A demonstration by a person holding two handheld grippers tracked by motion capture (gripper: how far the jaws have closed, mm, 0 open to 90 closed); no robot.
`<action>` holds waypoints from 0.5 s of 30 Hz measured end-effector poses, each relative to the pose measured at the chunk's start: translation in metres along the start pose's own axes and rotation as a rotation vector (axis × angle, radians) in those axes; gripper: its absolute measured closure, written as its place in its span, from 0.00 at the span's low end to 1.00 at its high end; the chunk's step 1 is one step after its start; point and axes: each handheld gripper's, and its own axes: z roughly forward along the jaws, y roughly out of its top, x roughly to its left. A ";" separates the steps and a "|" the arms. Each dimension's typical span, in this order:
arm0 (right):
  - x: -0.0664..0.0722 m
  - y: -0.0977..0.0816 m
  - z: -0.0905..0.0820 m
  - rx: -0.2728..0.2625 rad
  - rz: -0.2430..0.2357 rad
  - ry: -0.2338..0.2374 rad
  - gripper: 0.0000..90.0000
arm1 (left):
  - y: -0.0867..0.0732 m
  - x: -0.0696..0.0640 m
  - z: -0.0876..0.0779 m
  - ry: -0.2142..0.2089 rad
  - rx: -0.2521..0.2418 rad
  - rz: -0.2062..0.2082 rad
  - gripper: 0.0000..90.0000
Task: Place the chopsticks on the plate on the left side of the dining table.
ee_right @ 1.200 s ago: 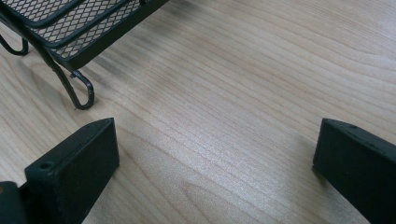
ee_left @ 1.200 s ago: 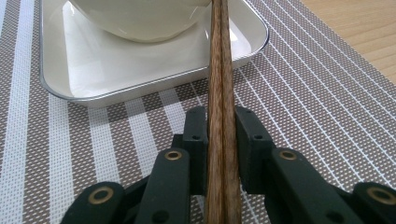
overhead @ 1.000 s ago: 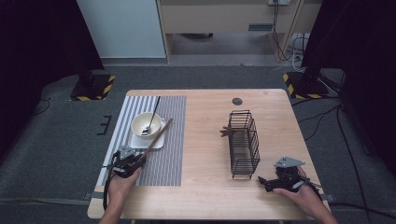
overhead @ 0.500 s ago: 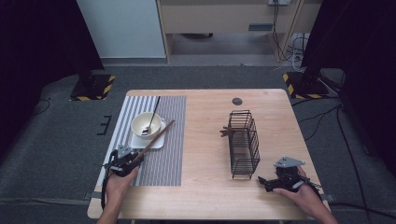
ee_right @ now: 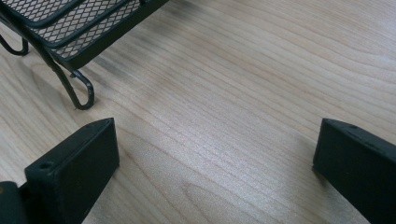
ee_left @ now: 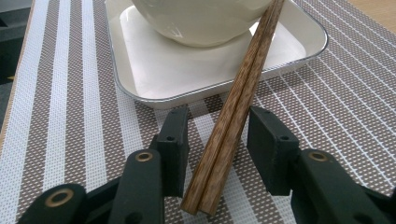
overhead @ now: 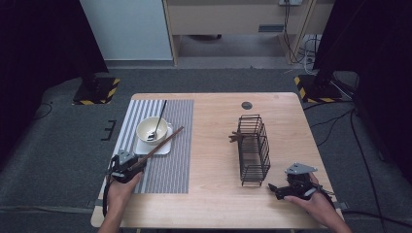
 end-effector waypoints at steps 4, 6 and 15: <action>0.000 0.000 0.000 0.001 0.001 0.000 0.00 | 0.000 0.001 0.001 0.014 0.003 0.005 0.61; 0.000 0.000 0.000 0.000 0.000 0.000 0.00 | 0.000 0.001 0.001 0.019 0.001 0.003 0.60; 0.000 0.000 0.000 0.000 -0.001 0.000 0.00 | 0.002 0.004 0.003 0.034 0.013 0.001 0.61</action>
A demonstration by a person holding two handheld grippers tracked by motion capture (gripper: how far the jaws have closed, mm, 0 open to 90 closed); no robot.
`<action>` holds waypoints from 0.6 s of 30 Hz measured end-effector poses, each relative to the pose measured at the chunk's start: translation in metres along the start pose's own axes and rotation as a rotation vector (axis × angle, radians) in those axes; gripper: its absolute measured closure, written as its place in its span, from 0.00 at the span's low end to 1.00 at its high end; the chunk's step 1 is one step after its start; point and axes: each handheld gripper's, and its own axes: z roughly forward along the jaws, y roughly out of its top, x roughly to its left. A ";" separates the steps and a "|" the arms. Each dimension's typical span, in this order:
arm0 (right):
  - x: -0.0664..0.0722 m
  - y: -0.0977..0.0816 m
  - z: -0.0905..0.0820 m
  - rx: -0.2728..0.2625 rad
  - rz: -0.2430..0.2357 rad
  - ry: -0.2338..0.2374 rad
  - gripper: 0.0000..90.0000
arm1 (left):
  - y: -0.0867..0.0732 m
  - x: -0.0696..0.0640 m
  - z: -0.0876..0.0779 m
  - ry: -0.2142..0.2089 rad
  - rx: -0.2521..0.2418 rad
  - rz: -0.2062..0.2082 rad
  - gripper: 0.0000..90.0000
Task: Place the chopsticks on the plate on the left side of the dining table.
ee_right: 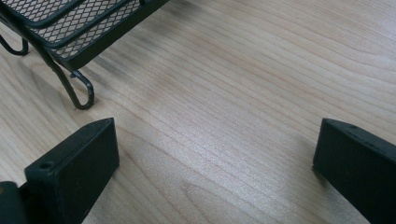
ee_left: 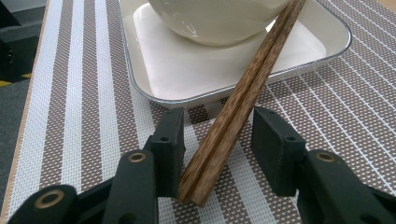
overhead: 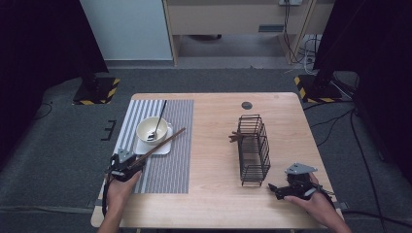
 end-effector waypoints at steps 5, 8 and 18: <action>0.000 0.000 0.000 0.000 -0.001 0.001 0.00 | 0.000 -0.001 0.000 0.004 0.002 0.004 0.61; 0.000 0.000 0.000 0.000 0.000 0.001 0.00 | 0.000 0.000 0.000 0.008 -0.004 -0.005 0.59; 0.000 0.000 0.000 0.000 -0.001 0.001 0.00 | -0.004 0.007 -0.010 0.010 -0.051 -0.060 0.37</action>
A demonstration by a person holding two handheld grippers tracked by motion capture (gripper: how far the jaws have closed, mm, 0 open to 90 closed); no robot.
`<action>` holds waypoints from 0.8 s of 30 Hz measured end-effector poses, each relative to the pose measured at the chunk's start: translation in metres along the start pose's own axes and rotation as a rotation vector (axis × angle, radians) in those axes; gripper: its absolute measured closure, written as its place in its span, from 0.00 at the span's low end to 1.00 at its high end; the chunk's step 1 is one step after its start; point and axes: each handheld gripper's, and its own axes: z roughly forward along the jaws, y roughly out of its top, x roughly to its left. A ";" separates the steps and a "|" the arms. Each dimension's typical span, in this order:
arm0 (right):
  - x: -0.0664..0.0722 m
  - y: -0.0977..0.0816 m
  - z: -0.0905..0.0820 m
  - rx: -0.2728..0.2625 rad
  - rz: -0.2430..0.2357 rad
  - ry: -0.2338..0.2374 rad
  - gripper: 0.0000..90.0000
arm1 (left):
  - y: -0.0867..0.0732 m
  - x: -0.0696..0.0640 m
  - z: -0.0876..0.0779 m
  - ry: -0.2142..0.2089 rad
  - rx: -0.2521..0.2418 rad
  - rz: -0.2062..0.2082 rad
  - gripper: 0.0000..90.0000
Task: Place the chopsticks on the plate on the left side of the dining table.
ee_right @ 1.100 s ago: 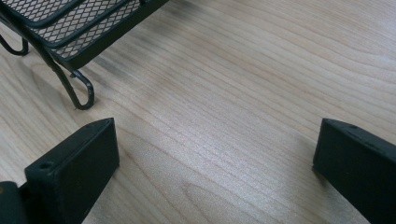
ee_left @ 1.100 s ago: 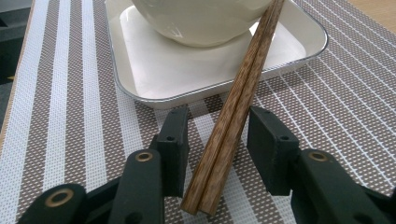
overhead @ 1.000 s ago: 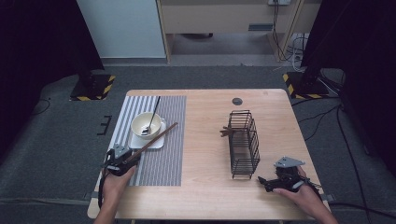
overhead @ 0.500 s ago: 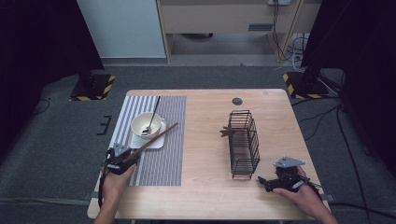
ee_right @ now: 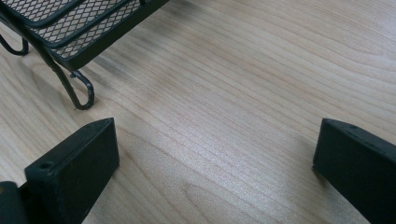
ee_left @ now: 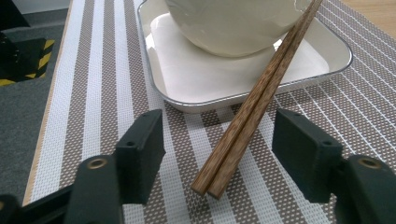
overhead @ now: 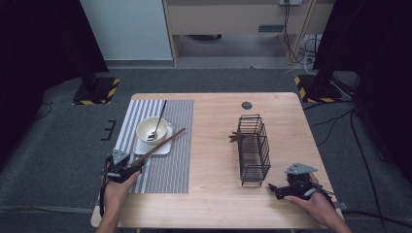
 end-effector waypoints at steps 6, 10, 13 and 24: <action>0.000 0.000 0.000 0.000 0.000 -0.001 0.00 | 0.000 -0.001 -0.002 0.015 -0.001 -0.022 0.25; 0.000 0.000 0.000 0.000 0.000 0.000 0.00 | 0.000 -0.001 -0.002 0.014 0.011 -0.019 0.18; 0.000 0.000 0.000 0.000 0.000 0.000 0.00 | -0.002 0.000 -0.002 0.014 0.015 -0.011 0.16; 0.000 0.000 0.000 0.000 0.000 -0.001 0.00 | -0.006 -0.001 0.001 0.015 0.039 0.000 0.16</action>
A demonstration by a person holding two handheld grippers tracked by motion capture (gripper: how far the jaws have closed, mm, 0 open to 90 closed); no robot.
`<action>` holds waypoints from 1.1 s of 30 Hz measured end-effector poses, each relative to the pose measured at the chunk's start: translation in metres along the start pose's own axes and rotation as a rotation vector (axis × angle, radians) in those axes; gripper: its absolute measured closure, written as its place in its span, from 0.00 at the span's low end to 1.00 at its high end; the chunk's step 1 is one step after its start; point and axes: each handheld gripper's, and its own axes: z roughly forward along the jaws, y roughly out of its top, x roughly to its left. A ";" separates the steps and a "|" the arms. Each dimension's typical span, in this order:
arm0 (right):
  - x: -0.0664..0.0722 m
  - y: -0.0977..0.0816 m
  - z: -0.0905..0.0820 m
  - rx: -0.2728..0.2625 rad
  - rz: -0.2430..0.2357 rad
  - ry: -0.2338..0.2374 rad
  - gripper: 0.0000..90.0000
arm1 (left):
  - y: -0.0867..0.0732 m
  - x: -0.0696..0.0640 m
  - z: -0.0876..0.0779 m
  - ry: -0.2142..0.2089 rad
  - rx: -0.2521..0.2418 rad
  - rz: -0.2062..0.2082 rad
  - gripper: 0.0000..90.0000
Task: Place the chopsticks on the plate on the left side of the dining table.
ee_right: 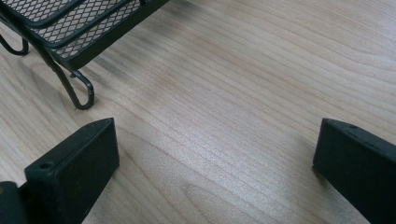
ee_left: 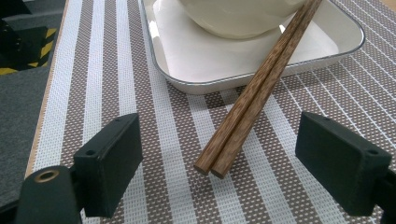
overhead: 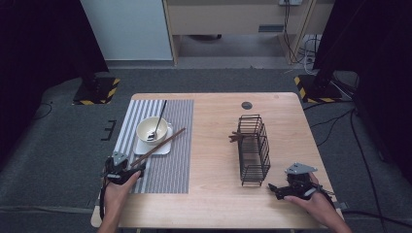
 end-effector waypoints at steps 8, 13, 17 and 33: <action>0.000 0.000 0.000 0.000 0.000 0.000 0.00 | -0.001 -0.002 0.003 0.023 0.017 0.012 0.19; 0.000 0.000 0.000 0.000 0.000 0.000 0.00 | -0.001 -0.002 0.004 0.029 0.018 0.011 0.22; 0.000 0.000 0.000 0.000 0.000 0.000 0.00 | -0.001 -0.002 0.004 0.026 0.018 0.019 0.25; 0.000 0.000 0.000 0.000 0.000 0.000 0.00 | 0.001 0.001 0.007 0.074 0.025 0.027 0.28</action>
